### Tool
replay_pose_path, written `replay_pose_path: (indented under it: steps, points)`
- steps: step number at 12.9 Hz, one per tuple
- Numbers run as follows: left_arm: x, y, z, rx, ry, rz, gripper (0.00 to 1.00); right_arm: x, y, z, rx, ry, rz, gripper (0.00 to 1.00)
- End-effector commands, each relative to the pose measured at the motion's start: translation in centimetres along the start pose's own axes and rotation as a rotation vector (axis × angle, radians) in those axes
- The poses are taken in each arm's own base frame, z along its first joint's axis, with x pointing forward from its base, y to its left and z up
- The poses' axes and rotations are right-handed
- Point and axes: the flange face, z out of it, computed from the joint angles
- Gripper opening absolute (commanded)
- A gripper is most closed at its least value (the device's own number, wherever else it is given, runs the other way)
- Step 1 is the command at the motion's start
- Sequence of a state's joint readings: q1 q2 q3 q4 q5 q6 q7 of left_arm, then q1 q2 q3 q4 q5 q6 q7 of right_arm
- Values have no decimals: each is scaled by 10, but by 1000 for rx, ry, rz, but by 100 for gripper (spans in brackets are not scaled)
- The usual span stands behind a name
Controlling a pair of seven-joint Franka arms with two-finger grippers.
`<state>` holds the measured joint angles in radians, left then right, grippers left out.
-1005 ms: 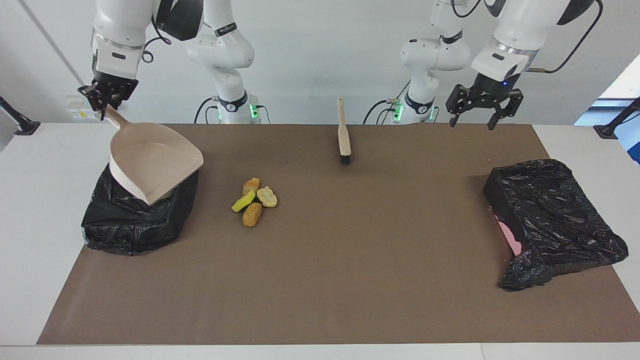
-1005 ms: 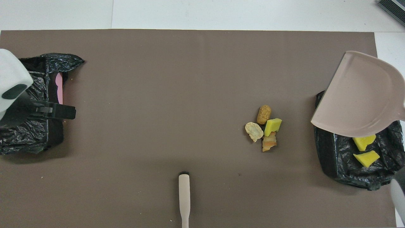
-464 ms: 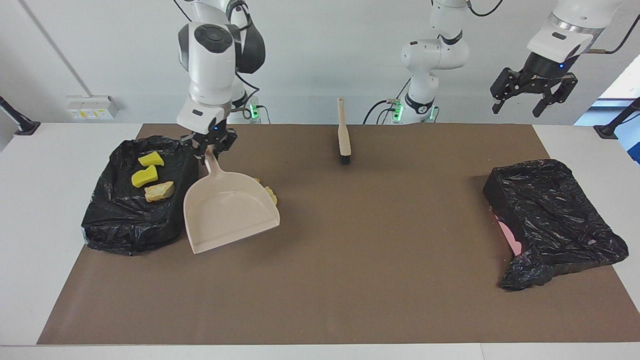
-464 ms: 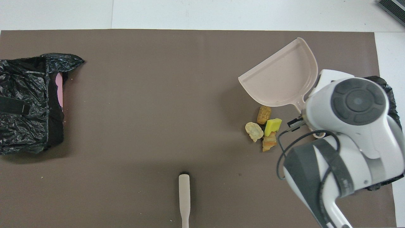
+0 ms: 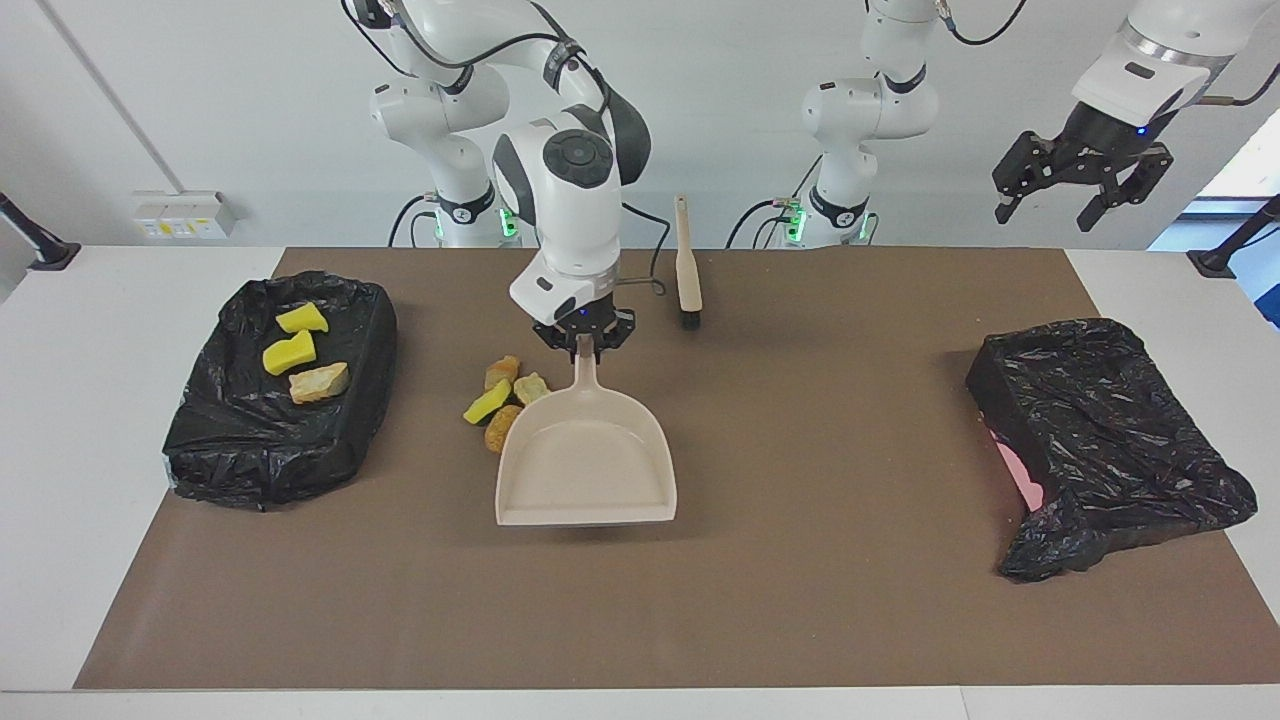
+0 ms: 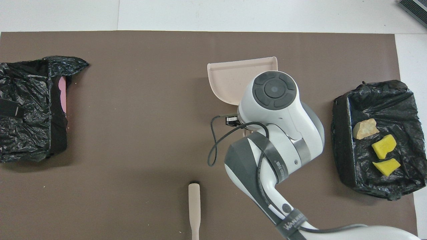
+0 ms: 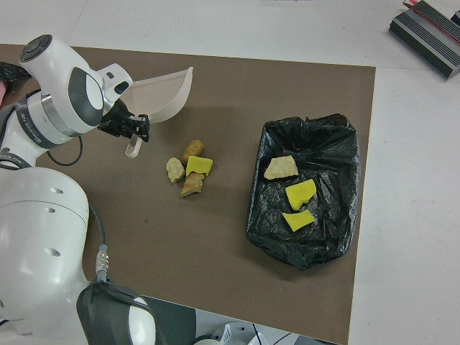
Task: Sweep and dump trash in bin
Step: 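Carry the empty dustpan back and set it down with the right gripper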
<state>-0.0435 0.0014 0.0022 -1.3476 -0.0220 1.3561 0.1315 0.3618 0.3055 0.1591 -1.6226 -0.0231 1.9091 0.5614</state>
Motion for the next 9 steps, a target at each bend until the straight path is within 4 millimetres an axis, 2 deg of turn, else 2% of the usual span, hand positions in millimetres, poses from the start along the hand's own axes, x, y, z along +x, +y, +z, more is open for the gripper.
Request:
replay_pose_path:
  steps: [1, 2, 4, 5, 7, 8, 9]
  points:
    - [-18, -3, -2, 7, -14, 6, 100, 30, -71, 25, 90, 5, 74, 0]
    - [-19, -5, -2, 7, -17, 0, 100, 28, -97, 40, 111, 20, 62, 0]
    - [-19, -8, -2, 6, -19, -8, 100, 20, -120, 61, 133, 24, 48, 0]
    - [-19, -8, -2, 7, -14, -10, 100, 7, -138, 68, 126, 18, 30, 0]
    - [-19, -7, -2, 7, -12, -8, 100, 2, -141, 84, 116, 3, 52, 0]
    - [-19, -7, -2, 7, -14, -10, 100, 2, -144, 92, 121, 10, 50, 3]
    - [-19, -7, -2, 7, -12, -10, 100, 3, -147, 96, 135, 24, 49, 11]
